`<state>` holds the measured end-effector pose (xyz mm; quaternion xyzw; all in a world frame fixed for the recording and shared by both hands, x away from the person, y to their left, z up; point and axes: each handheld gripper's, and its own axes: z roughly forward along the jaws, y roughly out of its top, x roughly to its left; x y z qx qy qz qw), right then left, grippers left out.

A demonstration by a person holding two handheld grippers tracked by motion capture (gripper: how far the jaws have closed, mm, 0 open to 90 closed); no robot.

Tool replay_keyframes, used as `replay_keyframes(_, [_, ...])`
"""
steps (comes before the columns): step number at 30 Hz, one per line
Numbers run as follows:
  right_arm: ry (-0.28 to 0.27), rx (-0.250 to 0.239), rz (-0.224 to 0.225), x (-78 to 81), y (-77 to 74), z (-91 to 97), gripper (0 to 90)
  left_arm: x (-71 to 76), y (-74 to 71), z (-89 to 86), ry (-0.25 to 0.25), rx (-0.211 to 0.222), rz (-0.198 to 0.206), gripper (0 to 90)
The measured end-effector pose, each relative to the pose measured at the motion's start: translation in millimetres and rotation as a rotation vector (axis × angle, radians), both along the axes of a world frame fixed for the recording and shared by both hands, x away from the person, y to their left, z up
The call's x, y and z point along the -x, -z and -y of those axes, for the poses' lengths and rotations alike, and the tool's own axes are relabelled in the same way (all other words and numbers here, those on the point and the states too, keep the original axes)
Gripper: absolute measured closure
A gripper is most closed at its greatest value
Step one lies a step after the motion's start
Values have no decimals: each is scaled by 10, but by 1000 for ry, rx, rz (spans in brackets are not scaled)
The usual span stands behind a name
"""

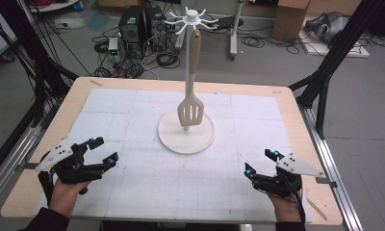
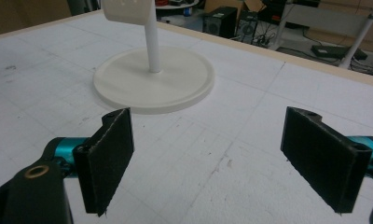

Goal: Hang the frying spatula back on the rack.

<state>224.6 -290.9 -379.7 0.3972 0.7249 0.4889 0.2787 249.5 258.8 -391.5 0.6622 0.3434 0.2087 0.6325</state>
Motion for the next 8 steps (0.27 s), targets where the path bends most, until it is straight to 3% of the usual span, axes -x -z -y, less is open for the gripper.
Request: replay_keyframes(8, [-2, -1, -1, -13, 11, 14, 159, -20, 19, -7, -7, -5, -11, 169])
